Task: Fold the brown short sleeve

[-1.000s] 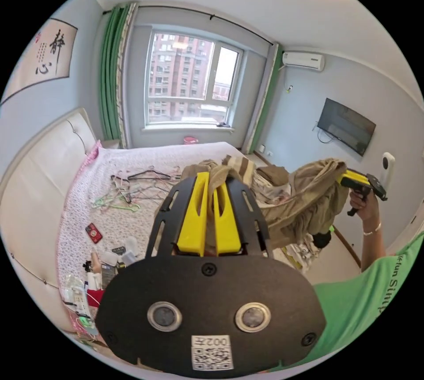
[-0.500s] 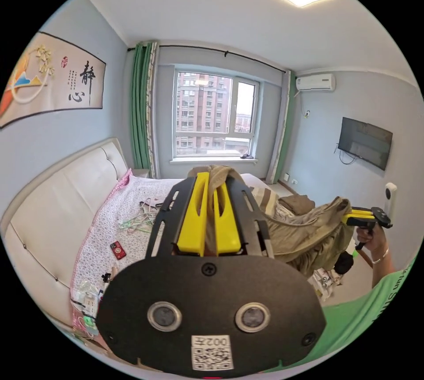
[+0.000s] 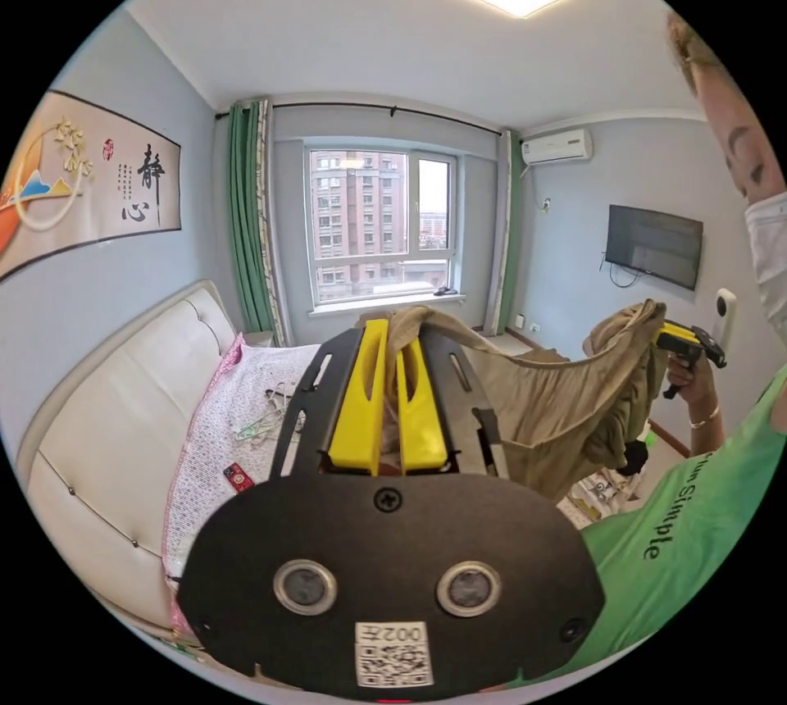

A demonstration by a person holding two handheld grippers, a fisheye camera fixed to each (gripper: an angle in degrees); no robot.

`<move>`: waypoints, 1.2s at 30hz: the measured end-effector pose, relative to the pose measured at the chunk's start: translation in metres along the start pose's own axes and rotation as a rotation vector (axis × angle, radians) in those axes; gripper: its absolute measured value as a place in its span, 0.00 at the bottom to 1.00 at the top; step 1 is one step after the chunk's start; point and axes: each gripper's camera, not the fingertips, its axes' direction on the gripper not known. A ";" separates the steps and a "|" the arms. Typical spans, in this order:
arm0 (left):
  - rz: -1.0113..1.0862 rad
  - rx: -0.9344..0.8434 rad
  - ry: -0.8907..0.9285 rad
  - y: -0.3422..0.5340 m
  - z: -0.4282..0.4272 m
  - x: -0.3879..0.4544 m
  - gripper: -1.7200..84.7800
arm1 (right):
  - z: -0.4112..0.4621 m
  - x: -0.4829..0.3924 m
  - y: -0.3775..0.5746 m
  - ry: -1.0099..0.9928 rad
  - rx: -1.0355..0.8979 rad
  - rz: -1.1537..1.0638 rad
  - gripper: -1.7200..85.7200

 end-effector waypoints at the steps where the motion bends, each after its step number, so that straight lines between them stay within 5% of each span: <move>1: 0.002 0.001 -0.013 -0.004 0.002 -0.001 0.01 | 0.015 0.000 -0.008 0.015 -0.011 -0.003 0.04; 6: 0.036 -0.156 -0.231 -0.024 0.089 -0.011 0.01 | 0.121 0.032 -0.019 -0.022 -0.128 0.142 0.04; 11: -0.015 -0.408 -0.264 0.006 0.248 -0.059 0.01 | 0.298 0.073 0.013 -0.021 -0.377 0.285 0.05; 17: -0.128 -0.640 -0.200 0.073 0.487 -0.131 0.01 | 0.561 0.100 0.091 0.178 -0.671 0.301 0.06; 22: -0.471 -0.972 0.018 0.149 0.669 -0.205 0.04 | 0.740 0.119 0.195 0.366 -0.936 0.420 0.10; 29: -0.375 -0.986 -0.086 0.192 0.695 -0.264 0.08 | 0.730 0.074 0.261 0.405 -0.770 0.582 0.13; 36: -0.546 -0.760 0.185 0.160 0.669 -0.344 0.13 | 0.715 -0.012 0.294 0.349 -0.856 0.564 0.12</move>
